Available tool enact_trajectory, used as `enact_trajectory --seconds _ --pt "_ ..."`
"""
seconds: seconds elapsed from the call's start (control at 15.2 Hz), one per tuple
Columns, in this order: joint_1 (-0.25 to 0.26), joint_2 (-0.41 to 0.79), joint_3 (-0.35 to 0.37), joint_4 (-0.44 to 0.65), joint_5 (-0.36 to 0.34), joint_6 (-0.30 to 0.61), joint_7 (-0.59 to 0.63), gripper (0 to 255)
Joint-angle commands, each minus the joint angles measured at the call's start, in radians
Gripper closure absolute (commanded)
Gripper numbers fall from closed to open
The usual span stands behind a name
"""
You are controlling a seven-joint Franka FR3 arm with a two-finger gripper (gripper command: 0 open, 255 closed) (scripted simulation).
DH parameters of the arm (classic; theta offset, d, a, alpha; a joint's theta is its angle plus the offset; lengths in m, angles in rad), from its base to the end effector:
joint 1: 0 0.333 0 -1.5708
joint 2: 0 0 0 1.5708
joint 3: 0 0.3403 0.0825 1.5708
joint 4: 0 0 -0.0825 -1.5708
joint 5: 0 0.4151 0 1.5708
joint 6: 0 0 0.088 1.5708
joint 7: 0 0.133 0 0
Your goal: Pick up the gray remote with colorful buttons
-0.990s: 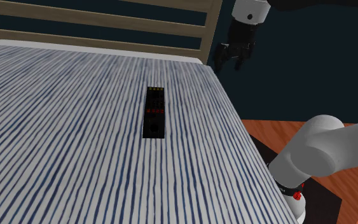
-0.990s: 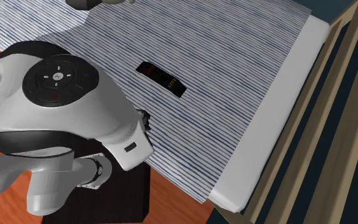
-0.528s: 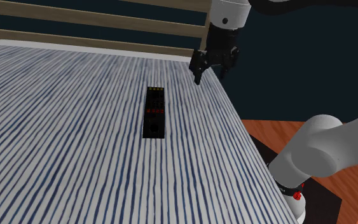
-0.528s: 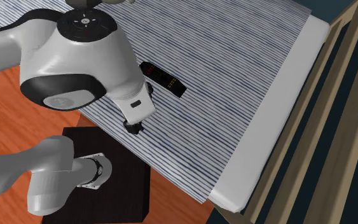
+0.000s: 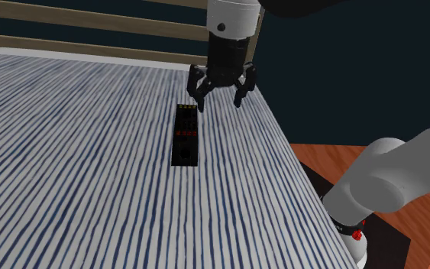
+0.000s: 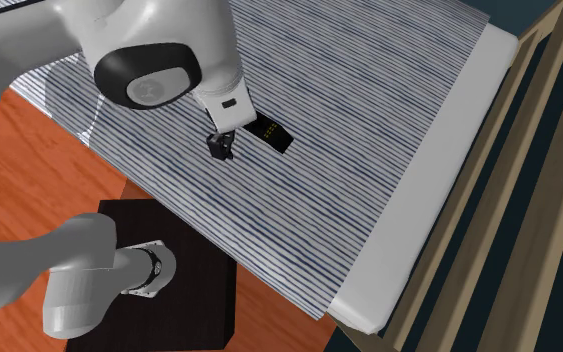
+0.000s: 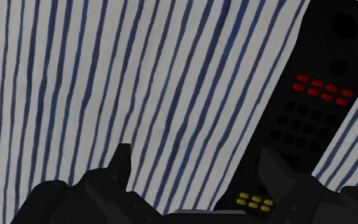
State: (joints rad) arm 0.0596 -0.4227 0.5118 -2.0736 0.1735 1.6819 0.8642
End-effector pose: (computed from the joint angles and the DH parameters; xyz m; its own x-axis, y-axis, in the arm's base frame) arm 0.3615 0.2939 0.5664 0.9381 -0.3461 0.0130 -0.3463 -0.9376 0.0313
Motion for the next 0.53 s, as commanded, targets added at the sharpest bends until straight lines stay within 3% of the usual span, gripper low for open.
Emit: enact_trajectory --seconds 0.0,0.26,0.46 --pt "-0.006 0.068 0.048 0.056 -0.007 0.009 0.073 0" --pt "-0.011 0.217 0.143 0.183 -0.049 0.017 0.226 0" --pt "-0.008 0.228 0.150 0.166 -0.053 0.044 0.238 0"
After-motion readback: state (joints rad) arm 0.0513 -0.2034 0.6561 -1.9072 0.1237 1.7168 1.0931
